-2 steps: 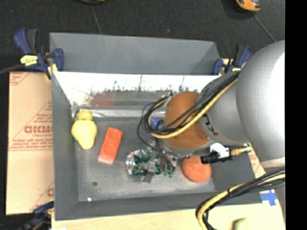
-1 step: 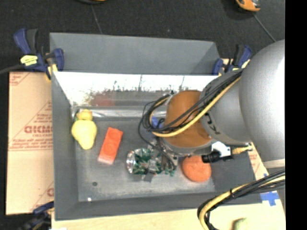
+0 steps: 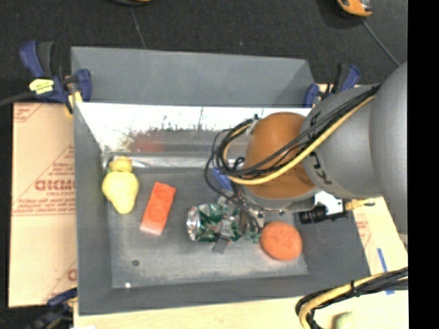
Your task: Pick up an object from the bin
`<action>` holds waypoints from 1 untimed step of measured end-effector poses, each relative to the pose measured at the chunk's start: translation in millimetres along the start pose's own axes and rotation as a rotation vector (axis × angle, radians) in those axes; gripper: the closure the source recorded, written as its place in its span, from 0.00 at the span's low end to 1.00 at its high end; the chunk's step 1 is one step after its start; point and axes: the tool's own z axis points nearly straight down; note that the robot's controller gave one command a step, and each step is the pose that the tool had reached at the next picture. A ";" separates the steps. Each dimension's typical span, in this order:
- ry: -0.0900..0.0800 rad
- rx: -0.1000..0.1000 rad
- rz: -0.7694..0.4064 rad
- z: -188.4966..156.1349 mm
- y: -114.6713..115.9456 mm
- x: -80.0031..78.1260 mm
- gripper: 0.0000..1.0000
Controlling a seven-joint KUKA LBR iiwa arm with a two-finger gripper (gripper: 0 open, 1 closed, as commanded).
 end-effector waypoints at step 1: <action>-0.008 -0.003 -0.002 -32.8 1.0 -2.3 1.00</action>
Offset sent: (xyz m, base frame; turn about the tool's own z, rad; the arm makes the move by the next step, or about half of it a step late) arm 0.0021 0.0001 0.0842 -0.0018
